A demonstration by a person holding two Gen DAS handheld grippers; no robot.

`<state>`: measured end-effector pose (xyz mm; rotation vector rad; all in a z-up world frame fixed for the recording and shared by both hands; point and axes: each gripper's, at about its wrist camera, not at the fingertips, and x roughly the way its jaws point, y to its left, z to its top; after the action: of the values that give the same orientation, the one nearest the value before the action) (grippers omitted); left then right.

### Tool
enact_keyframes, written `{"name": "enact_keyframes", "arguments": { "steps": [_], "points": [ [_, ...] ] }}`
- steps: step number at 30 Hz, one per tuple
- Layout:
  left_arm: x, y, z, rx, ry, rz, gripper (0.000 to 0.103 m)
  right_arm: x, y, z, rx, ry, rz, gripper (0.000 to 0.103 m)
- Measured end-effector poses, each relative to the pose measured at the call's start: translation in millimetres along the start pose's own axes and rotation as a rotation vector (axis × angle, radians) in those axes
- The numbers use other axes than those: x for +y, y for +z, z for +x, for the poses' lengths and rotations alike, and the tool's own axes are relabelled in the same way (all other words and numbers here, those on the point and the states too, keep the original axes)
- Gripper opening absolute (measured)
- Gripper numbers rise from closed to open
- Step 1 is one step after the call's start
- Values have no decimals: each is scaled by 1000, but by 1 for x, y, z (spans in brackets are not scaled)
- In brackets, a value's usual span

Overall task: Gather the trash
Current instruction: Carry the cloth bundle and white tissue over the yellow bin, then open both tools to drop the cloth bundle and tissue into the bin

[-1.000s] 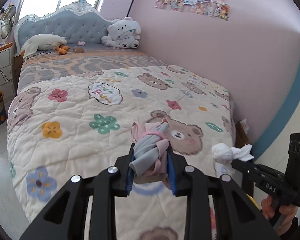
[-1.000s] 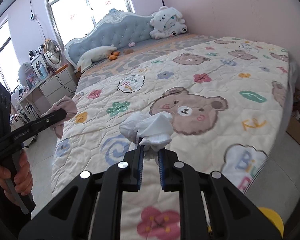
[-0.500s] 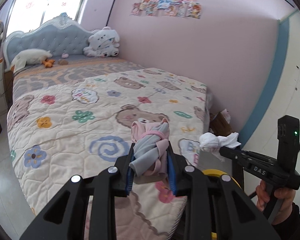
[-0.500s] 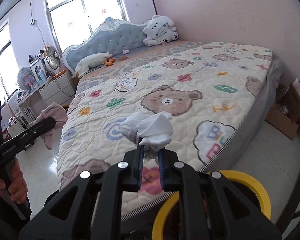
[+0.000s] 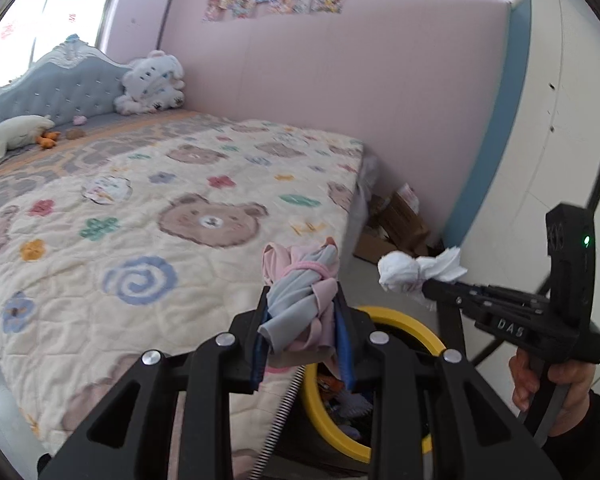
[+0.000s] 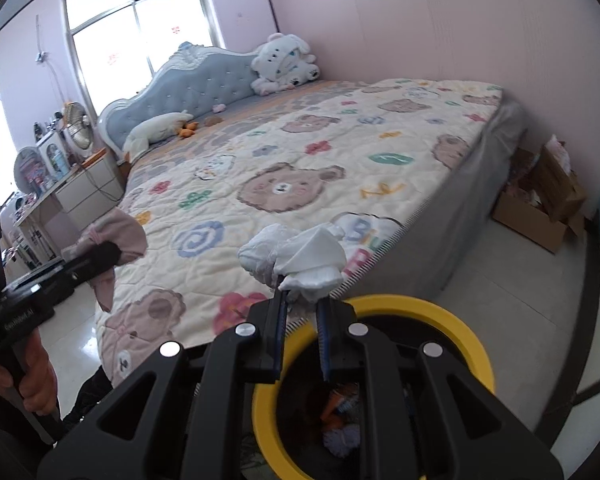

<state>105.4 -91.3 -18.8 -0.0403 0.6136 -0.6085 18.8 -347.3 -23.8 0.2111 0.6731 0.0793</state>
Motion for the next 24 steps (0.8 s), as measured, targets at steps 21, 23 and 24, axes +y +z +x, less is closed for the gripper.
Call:
{"name": "enact_keyframes", "arguments": {
  "steps": [21, 23, 24],
  "points": [
    [-59, -39, 71, 175, -153, 54, 34, -70, -35, 2, 70, -34, 157, 17],
    [-58, -37, 70, 177, -159, 45, 34, -73, -34, 2, 68, -40, 166, 19],
    [-58, -37, 70, 175, -159, 43, 36, -74, -34, 2, 69, -40, 172, 20]
  ]
}}
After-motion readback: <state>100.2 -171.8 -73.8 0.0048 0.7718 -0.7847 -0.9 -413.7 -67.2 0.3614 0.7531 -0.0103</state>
